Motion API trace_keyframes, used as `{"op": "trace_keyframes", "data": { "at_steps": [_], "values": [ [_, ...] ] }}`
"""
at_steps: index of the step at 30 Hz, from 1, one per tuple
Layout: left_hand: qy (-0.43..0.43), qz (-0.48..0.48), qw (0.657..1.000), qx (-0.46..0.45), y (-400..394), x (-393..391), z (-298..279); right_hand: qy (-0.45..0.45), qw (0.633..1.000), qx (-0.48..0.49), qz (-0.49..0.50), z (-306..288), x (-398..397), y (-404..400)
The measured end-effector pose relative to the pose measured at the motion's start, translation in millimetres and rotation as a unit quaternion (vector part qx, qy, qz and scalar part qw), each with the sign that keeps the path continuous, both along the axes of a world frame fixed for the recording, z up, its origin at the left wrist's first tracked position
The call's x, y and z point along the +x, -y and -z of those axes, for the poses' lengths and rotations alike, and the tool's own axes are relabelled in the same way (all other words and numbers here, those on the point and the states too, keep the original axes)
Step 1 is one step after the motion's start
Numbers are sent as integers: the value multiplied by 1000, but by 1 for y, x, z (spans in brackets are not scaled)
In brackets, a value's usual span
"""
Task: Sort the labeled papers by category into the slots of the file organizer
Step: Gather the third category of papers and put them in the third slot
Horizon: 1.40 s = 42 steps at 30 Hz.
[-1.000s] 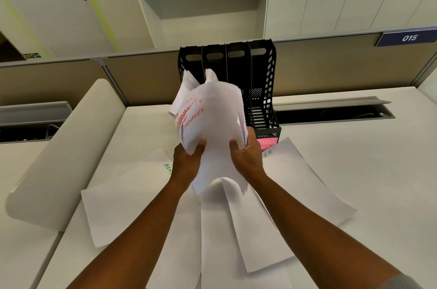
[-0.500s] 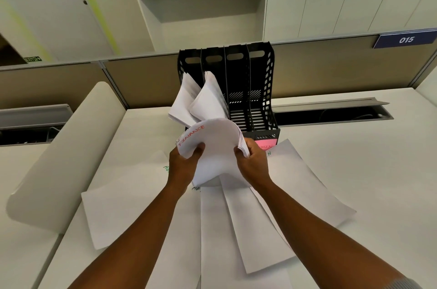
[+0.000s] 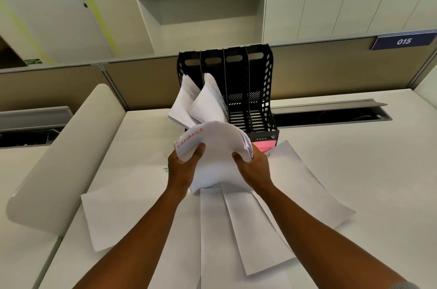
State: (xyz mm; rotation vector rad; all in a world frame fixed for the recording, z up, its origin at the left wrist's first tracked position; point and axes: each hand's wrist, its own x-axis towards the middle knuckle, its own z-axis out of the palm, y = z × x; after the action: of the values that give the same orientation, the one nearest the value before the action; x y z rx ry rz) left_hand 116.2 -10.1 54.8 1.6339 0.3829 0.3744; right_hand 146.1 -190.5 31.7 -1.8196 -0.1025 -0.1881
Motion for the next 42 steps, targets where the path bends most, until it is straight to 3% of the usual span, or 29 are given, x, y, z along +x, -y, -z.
{"op": "trace_keyframes", "data": {
  "at_steps": [7, 18, 26, 29, 33, 37, 42],
  "values": [
    [54, -12, 995, -88, 1, 2, -21, -28, 999, -13, 7, 2, -3, 4],
    [74, -121, 986, -82, 1, 13, -39, -60, 997, -53, -5, 12, 1, 4],
    [116, -158, 978, -71, 0, 15, -41, -95, 995, 20, -15, 7, 3, 1],
    [128, -136, 981, -61, -1, 16, -45, -106, 993, 45, -17, 3, 6, 1],
    [159, -31, 986, -46, -8, 12, -44, -117, 990, 80, -11, 0, 8, 3],
    [73, 56, 996, 15, -14, 4, -31, -111, 987, 115, -21, -7, 11, 7],
    [-2, 38, 998, 56, -9, 4, -18, -104, 986, 125, -31, -13, 12, 4]
  ]
}}
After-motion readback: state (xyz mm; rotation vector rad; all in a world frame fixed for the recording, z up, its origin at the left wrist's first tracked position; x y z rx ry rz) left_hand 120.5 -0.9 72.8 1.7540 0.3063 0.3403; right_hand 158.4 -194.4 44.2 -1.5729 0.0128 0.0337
